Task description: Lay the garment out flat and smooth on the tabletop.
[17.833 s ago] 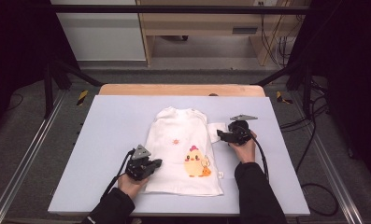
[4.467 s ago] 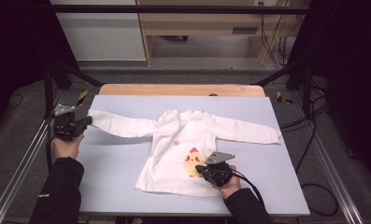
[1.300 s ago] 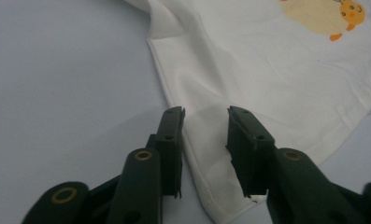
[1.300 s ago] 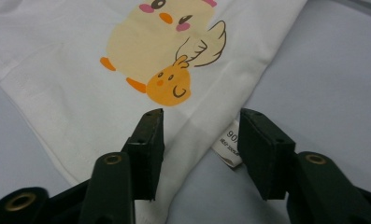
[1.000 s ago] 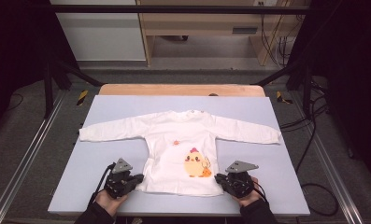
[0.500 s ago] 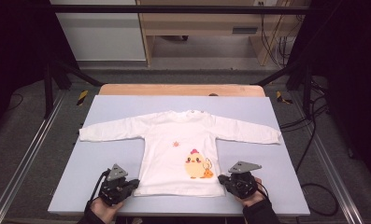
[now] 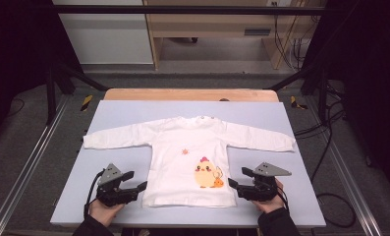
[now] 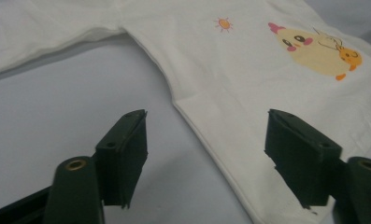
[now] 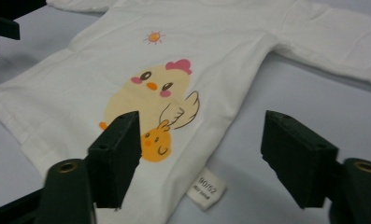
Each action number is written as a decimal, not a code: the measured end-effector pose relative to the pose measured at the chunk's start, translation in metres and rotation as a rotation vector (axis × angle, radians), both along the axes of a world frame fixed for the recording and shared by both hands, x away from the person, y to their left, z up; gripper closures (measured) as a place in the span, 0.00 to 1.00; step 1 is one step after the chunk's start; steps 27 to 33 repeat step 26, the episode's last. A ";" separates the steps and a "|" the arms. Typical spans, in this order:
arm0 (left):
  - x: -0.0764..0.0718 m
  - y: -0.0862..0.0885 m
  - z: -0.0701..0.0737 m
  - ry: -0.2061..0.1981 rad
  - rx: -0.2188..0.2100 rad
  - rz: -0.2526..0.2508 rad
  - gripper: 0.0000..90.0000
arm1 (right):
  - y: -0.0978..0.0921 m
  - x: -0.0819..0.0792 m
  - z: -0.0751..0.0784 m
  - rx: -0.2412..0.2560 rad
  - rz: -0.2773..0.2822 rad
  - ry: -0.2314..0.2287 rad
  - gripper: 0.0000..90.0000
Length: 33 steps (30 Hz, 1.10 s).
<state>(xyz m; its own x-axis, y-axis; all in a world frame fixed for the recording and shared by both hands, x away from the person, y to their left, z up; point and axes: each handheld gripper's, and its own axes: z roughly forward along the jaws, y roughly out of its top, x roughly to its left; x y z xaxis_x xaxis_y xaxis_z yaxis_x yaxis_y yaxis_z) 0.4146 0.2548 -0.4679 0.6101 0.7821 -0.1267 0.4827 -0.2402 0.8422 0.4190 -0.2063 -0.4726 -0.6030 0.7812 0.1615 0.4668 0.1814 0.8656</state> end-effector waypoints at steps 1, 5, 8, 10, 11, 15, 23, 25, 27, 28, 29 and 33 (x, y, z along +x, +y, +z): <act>0.001 0.003 0.000 -0.014 -0.013 0.008 0.26 | -0.002 0.002 0.001 0.006 -0.006 -0.008 0.24; 0.005 0.013 0.002 -0.045 -0.049 0.014 0.12 | -0.015 0.008 0.004 0.029 -0.033 -0.023 0.11; 0.008 0.019 0.001 -0.033 -0.037 0.021 0.06 | -0.027 0.013 0.005 0.047 -0.053 -0.016 0.09; 0.011 0.023 0.000 -0.027 -0.028 0.026 0.04 | -0.034 0.015 0.005 0.055 -0.063 -0.012 0.06; 0.012 0.025 -0.001 -0.024 -0.025 0.023 0.03 | -0.038 0.016 0.005 0.055 -0.066 -0.010 0.05; 0.014 0.033 -0.003 -0.017 -0.034 0.031 0.03 | -0.047 0.018 0.002 0.034 -0.075 -0.002 0.03; 0.016 0.040 -0.008 0.003 -0.047 0.027 0.03 | -0.057 0.019 -0.005 0.003 -0.088 0.011 0.03; 0.016 0.039 -0.008 -0.001 -0.040 0.024 0.03 | -0.057 0.019 -0.006 0.002 -0.089 0.012 0.03; 0.016 0.039 -0.008 0.000 -0.042 0.022 0.03 | -0.058 0.019 -0.006 0.001 -0.087 0.014 0.03; 0.016 0.039 -0.008 0.000 -0.042 0.022 0.03 | -0.058 0.019 -0.006 0.001 -0.087 0.014 0.03; 0.016 0.039 -0.008 0.000 -0.042 0.022 0.03 | -0.058 0.019 -0.006 0.001 -0.087 0.014 0.03; 0.016 0.039 -0.008 0.000 -0.042 0.022 0.03 | -0.058 0.019 -0.006 0.001 -0.087 0.014 0.03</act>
